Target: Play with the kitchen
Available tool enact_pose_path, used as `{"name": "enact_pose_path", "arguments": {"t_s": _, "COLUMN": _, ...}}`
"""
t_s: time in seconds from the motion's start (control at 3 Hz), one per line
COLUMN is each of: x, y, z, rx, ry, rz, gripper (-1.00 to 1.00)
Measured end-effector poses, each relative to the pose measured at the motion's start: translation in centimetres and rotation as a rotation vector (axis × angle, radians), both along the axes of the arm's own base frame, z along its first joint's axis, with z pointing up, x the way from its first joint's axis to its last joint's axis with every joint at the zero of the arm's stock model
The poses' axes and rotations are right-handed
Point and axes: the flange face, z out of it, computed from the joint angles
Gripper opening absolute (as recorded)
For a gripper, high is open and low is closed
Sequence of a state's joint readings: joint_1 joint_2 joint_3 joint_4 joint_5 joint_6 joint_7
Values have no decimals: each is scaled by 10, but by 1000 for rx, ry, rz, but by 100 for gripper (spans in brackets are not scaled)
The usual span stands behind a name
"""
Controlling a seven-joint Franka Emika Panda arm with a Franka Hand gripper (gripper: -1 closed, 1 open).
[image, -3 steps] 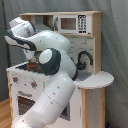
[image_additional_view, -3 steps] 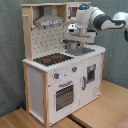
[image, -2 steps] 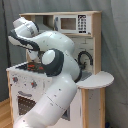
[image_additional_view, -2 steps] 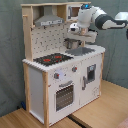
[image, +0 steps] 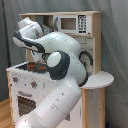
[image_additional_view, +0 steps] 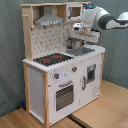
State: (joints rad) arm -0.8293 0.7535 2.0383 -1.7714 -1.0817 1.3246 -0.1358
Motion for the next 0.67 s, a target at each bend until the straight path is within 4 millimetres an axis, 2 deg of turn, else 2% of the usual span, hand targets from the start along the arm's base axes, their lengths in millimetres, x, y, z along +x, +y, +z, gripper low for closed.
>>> {"name": "enact_pose_path", "arguments": {"t_s": 0.33, "x": 1, "y": -21, "z": -3, "rx": 21, "ry": -1, "rz": -49, "gripper": -100}}
{"name": "enact_pose_path", "arguments": {"t_s": 0.67, "x": 11, "y": -53, "z": -11, "rx": 43, "ry": 9, "rz": -115, "gripper": -100}}
